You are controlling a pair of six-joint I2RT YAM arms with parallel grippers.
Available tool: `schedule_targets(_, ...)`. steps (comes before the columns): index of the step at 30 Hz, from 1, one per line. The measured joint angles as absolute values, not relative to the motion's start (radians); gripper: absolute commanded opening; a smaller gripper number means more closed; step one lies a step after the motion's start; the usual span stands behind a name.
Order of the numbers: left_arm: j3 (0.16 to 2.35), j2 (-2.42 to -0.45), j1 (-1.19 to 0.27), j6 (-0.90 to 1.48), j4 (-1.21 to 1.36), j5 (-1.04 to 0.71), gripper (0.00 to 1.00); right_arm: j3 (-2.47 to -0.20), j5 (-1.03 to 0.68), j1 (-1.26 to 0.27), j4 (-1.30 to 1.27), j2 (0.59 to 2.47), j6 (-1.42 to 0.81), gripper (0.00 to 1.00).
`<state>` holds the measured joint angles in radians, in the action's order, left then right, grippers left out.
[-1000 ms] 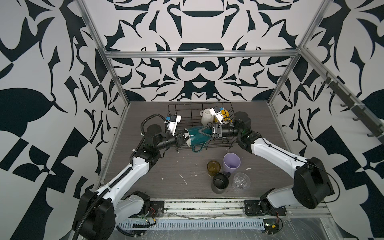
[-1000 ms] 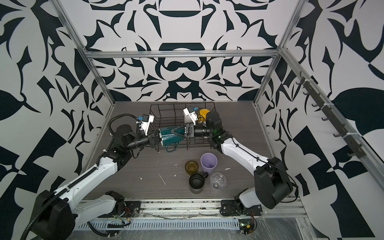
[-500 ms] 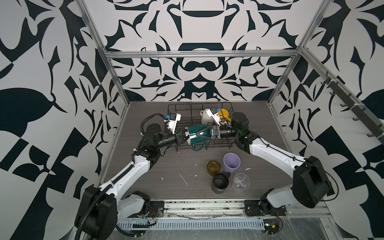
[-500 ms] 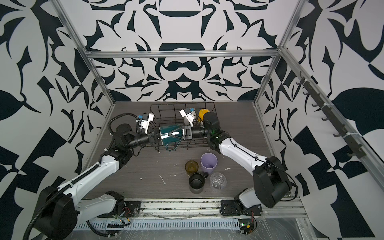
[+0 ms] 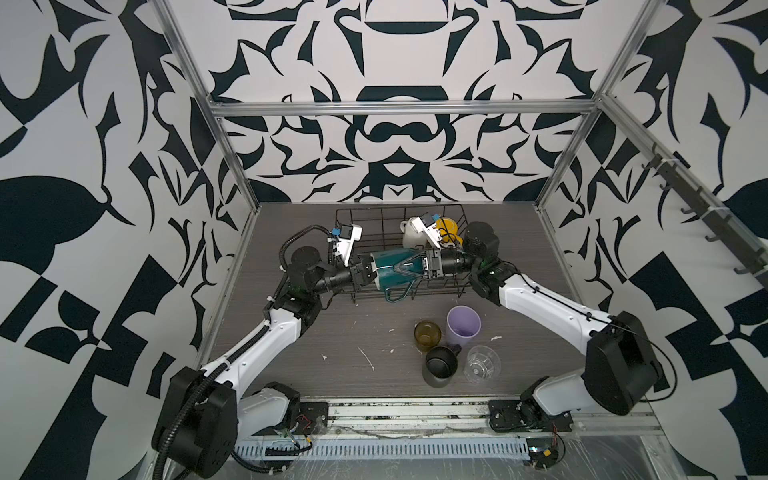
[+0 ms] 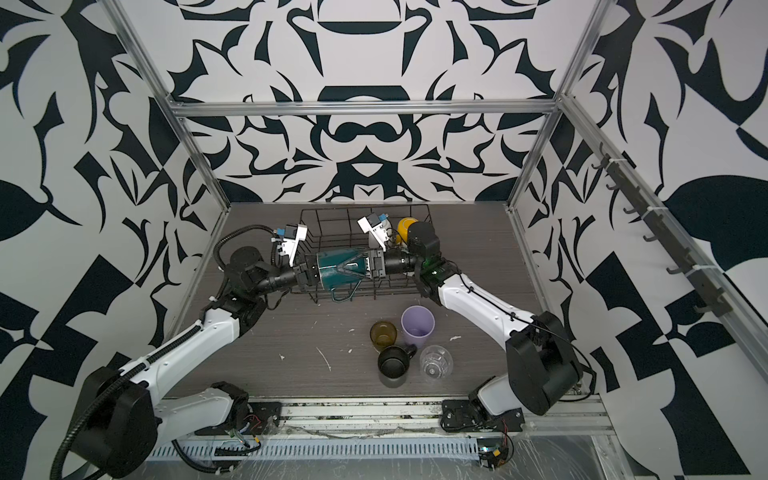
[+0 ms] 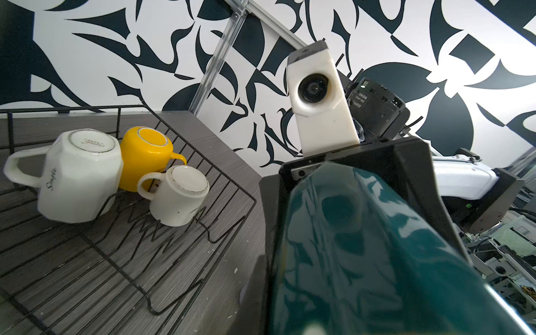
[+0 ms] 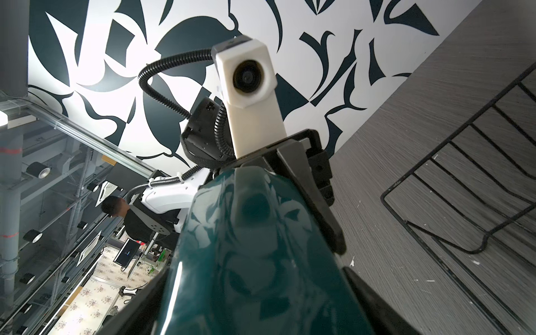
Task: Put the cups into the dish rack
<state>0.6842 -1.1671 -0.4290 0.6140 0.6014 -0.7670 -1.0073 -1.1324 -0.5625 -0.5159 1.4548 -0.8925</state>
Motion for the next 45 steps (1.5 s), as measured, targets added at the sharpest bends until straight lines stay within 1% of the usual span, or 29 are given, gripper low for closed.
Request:
schedule_targets(2, 0.684, -1.167, -0.429, 0.614, 0.601, -0.767, 0.02, -1.008, -1.133, -0.562, -0.514, 1.455, -0.892, 0.05)
schedule_targets(3, 0.684, -1.166, -0.429, 0.614, 0.601, -0.767, 0.03, -1.009, -1.133, -0.562, -0.513, 1.455, -0.892, 0.0)
schedule_targets(7, 0.685, -1.164, -0.429, 0.614, 0.599, -0.766, 0.08, -1.015, -1.134, -0.562, -0.506, 1.455, -0.892, 0.0)
schedule_targets(11, 0.688, -1.159, -0.429, 0.615, 0.589, -0.751, 0.21, -1.019, -1.126, -0.565, -0.497, 1.455, -0.889, 0.0)
schedule_targets(13, 0.696, -1.159, -0.431, 0.611, 0.577, -0.738, 0.29, -1.019, -1.112, -0.573, -0.479, 1.455, -0.888, 0.0)
schedule_targets(15, 0.699, -1.155, -0.432, 0.611, 0.57, -0.729, 0.45, -1.019, -1.095, -0.58, -0.456, 1.455, -0.885, 0.0)
schedule_targets(17, 0.705, -1.146, -0.434, 0.606, 0.557, -0.72, 0.56, -1.019, -1.083, -0.584, -0.437, 1.455, -0.881, 0.0)
schedule_targets(21, 0.706, -1.137, -0.43, 0.598, 0.541, -0.696, 0.68, -1.026, -1.08, -0.584, -0.411, 1.441, -0.859, 0.0)
schedule_targets(23, 0.706, -1.134, -0.43, 0.596, 0.538, -0.686, 0.71, -1.028, -1.077, -0.583, -0.403, 1.435, -0.851, 0.0)
schedule_targets(26, 0.707, -1.129, -0.43, 0.588, 0.534, -0.673, 0.81, -1.028, -1.073, -0.581, -0.388, 1.423, -0.84, 0.0)
schedule_targets(27, 0.707, -1.127, -0.43, 0.586, 0.532, -0.669, 0.84, -1.029, -1.073, -0.58, -0.383, 1.419, -0.838, 0.0)
schedule_targets(28, 0.707, -1.127, -0.429, 0.582, 0.53, -0.662, 0.84, -1.029, -1.073, -0.579, -0.378, 1.415, -0.835, 0.0)
schedule_targets(29, 0.707, -1.125, -0.429, 0.58, 0.527, -0.655, 0.9, -1.029, -1.069, -0.577, -0.371, 1.411, -0.833, 0.0)
schedule_targets(33, 0.707, -1.107, -0.428, 0.567, 0.502, -0.62, 1.0, -1.03, -1.064, -0.564, -0.343, 1.396, -0.82, 0.0)
schedule_targets(40, 0.706, -1.022, -0.429, 0.51, 0.43, -0.477, 0.99, -1.046, -1.012, -0.529, -0.2, 1.355, -0.744, 0.0)
schedule_targets(45, 0.706, -0.952, -0.433, 0.48, 0.386, -0.351, 0.99, -1.085, -0.943, -0.5, 0.02, 1.328, -0.632, 0.0)
